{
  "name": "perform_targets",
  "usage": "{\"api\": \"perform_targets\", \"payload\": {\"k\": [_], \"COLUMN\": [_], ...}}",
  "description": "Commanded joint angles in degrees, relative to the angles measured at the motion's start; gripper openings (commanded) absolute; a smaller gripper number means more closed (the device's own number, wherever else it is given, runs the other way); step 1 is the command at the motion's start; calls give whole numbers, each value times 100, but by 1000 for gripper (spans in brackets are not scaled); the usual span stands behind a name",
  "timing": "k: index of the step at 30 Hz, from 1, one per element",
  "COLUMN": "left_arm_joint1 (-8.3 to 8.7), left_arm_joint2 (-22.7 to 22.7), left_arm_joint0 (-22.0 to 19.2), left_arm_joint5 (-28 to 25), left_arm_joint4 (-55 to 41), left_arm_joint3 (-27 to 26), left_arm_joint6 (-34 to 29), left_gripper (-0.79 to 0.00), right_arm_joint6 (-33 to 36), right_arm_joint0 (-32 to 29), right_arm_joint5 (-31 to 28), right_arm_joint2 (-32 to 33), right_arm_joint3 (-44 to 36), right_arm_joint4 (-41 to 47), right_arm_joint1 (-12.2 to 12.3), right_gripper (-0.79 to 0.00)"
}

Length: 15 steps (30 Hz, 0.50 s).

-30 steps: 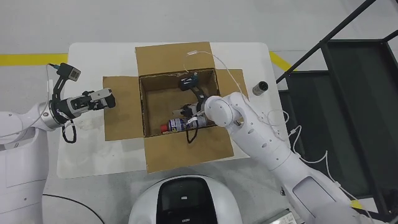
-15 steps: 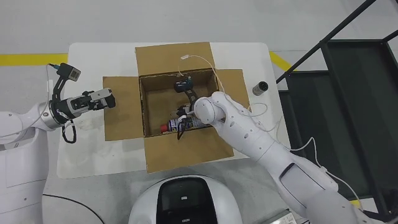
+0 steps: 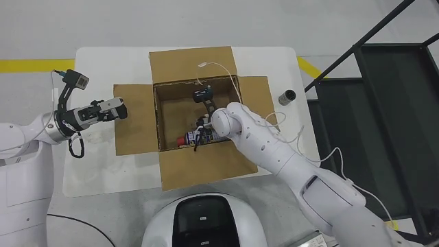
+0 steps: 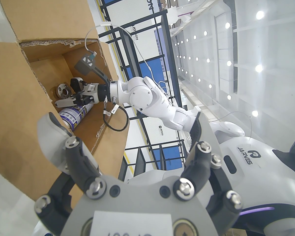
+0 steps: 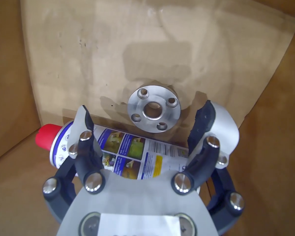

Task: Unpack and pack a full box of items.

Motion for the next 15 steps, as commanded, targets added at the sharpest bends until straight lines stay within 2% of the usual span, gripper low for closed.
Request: {"api": "perform_targets", "payload": {"k": [1,4,5,6,7,9,10,11,15], "left_arm_joint1": [0,0,0,0,0,0,0,0,0], "left_arm_joint2": [0,0,0,0,0,0,0,0,0], "left_arm_joint0": [0,0,0,0,0,0,0,0,0], "left_arm_joint5": [0,0,0,0,0,0,0,0,0], "left_arm_joint4": [0,0,0,0,0,0,0,0,0], "left_arm_joint3": [0,0,0,0,0,0,0,0,0], "left_arm_joint6": [0,0,0,0,0,0,0,0,0], "left_gripper": [0,0,0,0,0,0,0,0,0], "right_arm_joint6": [-31,-48,-50,-53,-46,-40,-49,-55,-71], "right_arm_joint0": [25,81,99,118,139,173,191,204,219], "right_arm_joint5": [-17,-22,-17,-11,7,4,-14,-27,-53], "right_arm_joint2": [-8,-49,-60,-65,-74,-99,-111,-117,-83], "right_arm_joint3": [102,251,296,346,394,450,473,486,505], "right_arm_joint4": [23,-7,-10,-10,-20,-45,-75,-97,-142], "right_arm_joint1": [-31,-82,-100,-117,-134,-166,-178,-189,-210], "right_gripper": [-74,-120,-191,-265,-434,-573,-711,-785,-785]}}
